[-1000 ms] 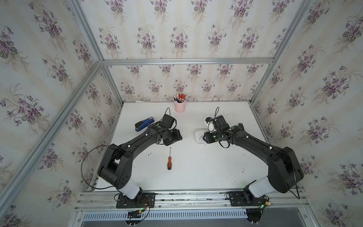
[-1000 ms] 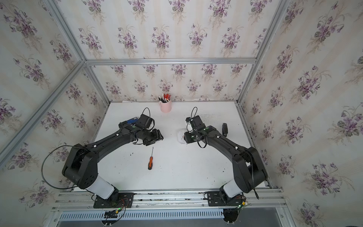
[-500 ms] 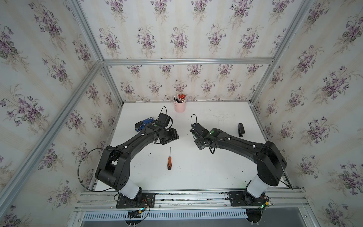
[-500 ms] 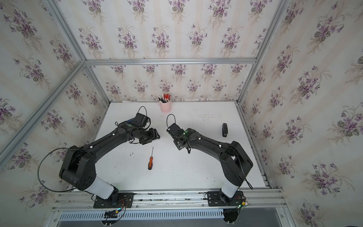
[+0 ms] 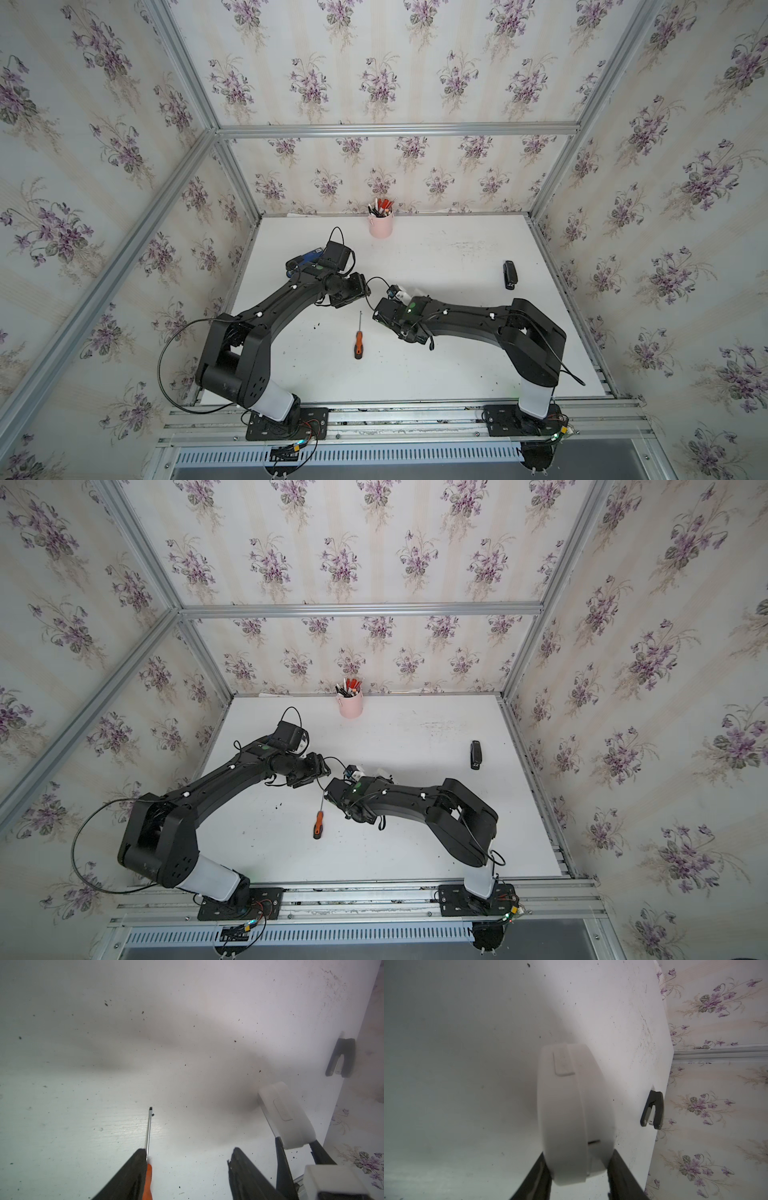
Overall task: Remove the battery from the alarm
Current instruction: Adjust the alarm at the center of the board.
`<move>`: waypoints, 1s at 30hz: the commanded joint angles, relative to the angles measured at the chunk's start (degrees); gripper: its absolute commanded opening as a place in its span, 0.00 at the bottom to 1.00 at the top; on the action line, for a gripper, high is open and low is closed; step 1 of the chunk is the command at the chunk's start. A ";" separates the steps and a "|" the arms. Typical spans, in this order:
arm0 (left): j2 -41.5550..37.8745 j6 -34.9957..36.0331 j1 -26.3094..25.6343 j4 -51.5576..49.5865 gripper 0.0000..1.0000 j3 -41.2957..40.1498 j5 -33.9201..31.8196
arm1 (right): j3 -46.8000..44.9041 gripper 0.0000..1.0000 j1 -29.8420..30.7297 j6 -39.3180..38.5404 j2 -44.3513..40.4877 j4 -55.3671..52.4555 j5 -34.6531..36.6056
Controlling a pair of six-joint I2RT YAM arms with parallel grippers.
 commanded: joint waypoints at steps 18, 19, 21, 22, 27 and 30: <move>-2.11 4.56 3.48 0.99 0.68 -4.86 4.03 | 5.72 0.30 10.27 20.17 13.86 -10.00 1.02; -2.25 4.67 3.60 1.07 0.68 -5.19 3.99 | 6.16 0.30 10.62 20.89 14.54 -10.68 1.42; -2.43 4.87 3.86 1.01 0.68 -5.71 4.07 | 6.62 0.31 11.11 21.95 15.42 -11.62 2.02; -2.53 5.02 4.00 1.14 0.68 -6.01 4.07 | 6.67 0.33 11.23 22.27 15.78 -11.97 1.94; -2.20 6.18 4.93 0.81 0.68 -6.47 4.75 | 6.66 0.43 11.95 23.46 16.86 -13.12 1.71; -2.08 6.56 5.45 0.91 0.69 -6.58 5.12 | 6.75 0.50 12.52 23.38 17.20 -13.38 1.50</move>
